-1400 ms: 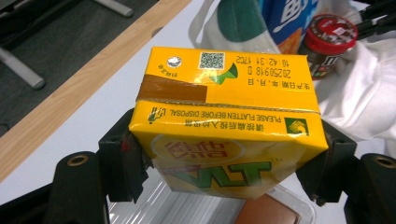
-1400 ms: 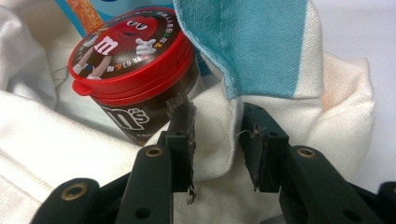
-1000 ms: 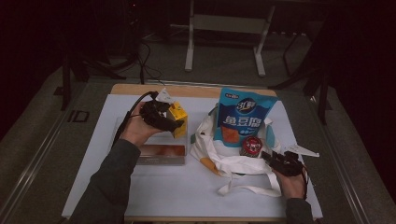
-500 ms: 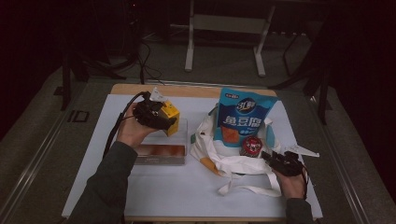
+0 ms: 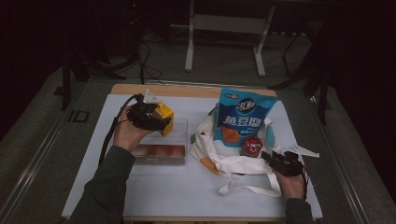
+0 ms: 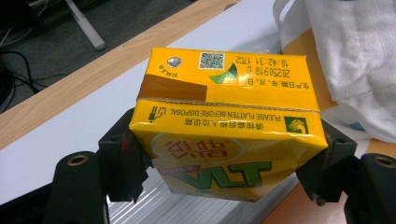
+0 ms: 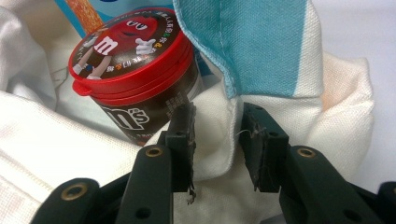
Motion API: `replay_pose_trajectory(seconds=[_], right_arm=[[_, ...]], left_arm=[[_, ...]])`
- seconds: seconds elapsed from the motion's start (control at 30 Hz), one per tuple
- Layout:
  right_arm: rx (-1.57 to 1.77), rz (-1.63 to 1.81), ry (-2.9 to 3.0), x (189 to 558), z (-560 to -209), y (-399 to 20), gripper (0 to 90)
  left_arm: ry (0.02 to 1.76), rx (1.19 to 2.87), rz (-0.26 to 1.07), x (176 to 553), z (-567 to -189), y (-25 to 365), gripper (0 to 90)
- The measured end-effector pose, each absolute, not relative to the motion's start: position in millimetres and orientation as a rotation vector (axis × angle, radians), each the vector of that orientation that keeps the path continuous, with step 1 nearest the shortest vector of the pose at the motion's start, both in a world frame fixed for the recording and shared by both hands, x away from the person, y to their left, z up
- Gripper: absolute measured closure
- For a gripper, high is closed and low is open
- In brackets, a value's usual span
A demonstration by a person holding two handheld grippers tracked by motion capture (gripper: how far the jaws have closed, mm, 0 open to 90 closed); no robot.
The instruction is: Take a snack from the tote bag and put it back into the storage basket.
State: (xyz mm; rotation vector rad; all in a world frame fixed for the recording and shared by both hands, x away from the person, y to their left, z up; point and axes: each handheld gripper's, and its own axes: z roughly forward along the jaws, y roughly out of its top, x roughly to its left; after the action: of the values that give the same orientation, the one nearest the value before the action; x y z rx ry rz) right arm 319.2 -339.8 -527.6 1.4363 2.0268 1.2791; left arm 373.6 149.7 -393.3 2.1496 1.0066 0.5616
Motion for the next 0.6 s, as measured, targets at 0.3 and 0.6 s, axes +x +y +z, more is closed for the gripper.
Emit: replay_pose_trajectory(seconds=[0.3, 0.6], right_arm=[[1.436, 1.28, 2.028, 319.2, -527.6, -339.9, 65.5], [1.436, 1.28, 2.027, 319.2, -527.6, -339.9, 65.5]], left_arm=[[1.058, 2.124, 0.585, 370.0, -400.6, 158.3, 28.5], [1.104, 2.125, 0.634, 367.0, -403.5, 162.4, 28.5]])
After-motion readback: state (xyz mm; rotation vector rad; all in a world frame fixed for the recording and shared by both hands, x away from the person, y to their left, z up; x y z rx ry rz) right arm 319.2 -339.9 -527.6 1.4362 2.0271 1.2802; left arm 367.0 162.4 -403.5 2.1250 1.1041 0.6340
